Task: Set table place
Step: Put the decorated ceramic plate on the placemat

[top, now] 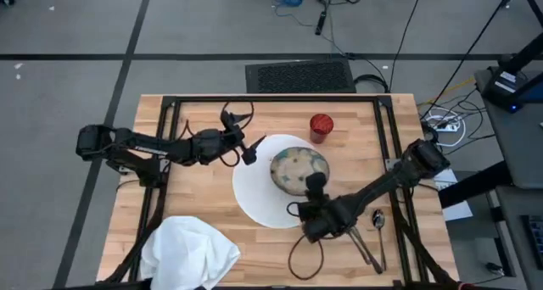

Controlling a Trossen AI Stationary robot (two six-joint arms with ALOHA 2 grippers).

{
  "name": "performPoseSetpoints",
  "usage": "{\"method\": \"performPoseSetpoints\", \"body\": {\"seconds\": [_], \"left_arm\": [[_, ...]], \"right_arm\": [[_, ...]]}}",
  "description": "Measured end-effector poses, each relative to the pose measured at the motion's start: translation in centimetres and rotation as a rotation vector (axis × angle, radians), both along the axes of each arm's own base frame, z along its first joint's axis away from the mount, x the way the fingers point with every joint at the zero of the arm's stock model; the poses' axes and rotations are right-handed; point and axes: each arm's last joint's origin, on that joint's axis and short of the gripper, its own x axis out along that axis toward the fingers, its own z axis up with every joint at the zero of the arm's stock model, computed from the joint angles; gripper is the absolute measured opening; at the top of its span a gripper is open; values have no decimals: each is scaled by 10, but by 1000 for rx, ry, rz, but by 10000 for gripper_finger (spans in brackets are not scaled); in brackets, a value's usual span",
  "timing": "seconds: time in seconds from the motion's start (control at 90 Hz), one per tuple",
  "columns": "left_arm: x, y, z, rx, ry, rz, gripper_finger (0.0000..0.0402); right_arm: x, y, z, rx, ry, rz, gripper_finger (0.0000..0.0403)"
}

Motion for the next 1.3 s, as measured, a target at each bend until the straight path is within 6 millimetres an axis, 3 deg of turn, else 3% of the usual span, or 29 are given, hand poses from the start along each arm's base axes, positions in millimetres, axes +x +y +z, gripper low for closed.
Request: {"method": "performPoseSetpoints", "body": {"seconds": [0.444, 0.956, 1.3], "left_arm": [[0, -21, -5, -13, 42, 6, 400], [1, -32, -5, -21, 37, -27, 400], [1, -31, -5, -26, 34, -22, 400]], "right_arm": [[31, -23, -50, -133, 116, 212, 1], [39, -21, -54, 40, 66, 212, 7], [43, -18, -53, 160, 31, 227, 103]]}}
